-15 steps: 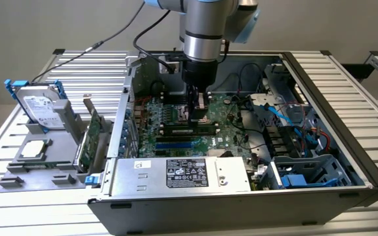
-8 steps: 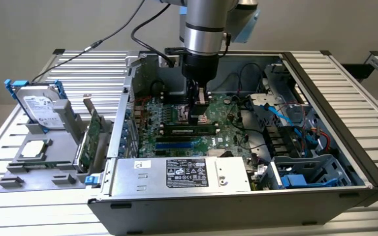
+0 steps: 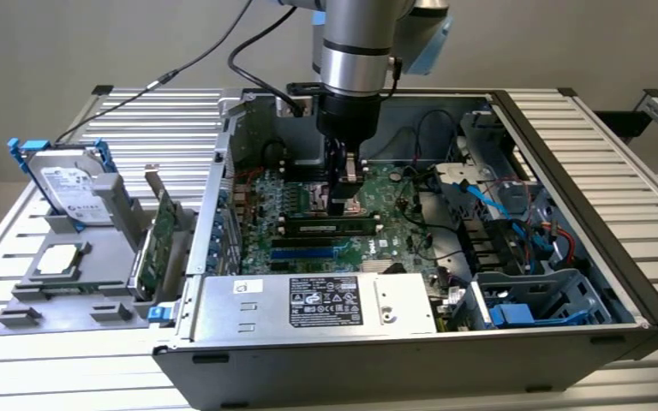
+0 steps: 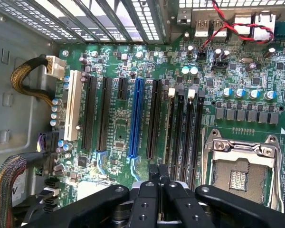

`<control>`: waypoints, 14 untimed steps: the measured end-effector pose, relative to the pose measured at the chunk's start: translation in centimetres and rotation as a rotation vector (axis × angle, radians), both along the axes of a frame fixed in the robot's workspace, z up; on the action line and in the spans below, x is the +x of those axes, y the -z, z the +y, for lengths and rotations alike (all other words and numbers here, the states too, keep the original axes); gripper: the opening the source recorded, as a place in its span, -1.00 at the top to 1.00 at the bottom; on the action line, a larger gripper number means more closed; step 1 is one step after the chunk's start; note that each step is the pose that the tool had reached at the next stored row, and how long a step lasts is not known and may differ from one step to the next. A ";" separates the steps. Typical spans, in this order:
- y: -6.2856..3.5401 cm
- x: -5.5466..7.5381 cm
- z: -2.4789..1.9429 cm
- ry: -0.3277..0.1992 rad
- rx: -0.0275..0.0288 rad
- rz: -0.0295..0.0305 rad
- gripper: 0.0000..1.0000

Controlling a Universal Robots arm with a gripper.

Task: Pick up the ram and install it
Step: 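Insert the ram into the slot, then press down the ram until it locks into place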

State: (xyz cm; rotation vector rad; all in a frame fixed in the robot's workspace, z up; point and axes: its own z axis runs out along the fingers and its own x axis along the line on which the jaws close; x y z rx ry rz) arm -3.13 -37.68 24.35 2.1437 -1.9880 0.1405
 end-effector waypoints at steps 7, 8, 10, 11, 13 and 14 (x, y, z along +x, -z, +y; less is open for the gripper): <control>0.00 0.0 0.00 0.000 0.0000 0.0000 0.79; 0.00 0.0 0.00 0.000 0.0000 0.0000 0.79; 0.00 0.0 0.00 0.000 0.0000 0.0000 0.79; 0.00 0.0 0.00 0.000 0.0000 0.0000 0.79; 0.00 0.0 0.00 0.000 0.0000 0.0001 0.79; 0.00 0.0 0.00 0.000 0.0000 0.0000 0.79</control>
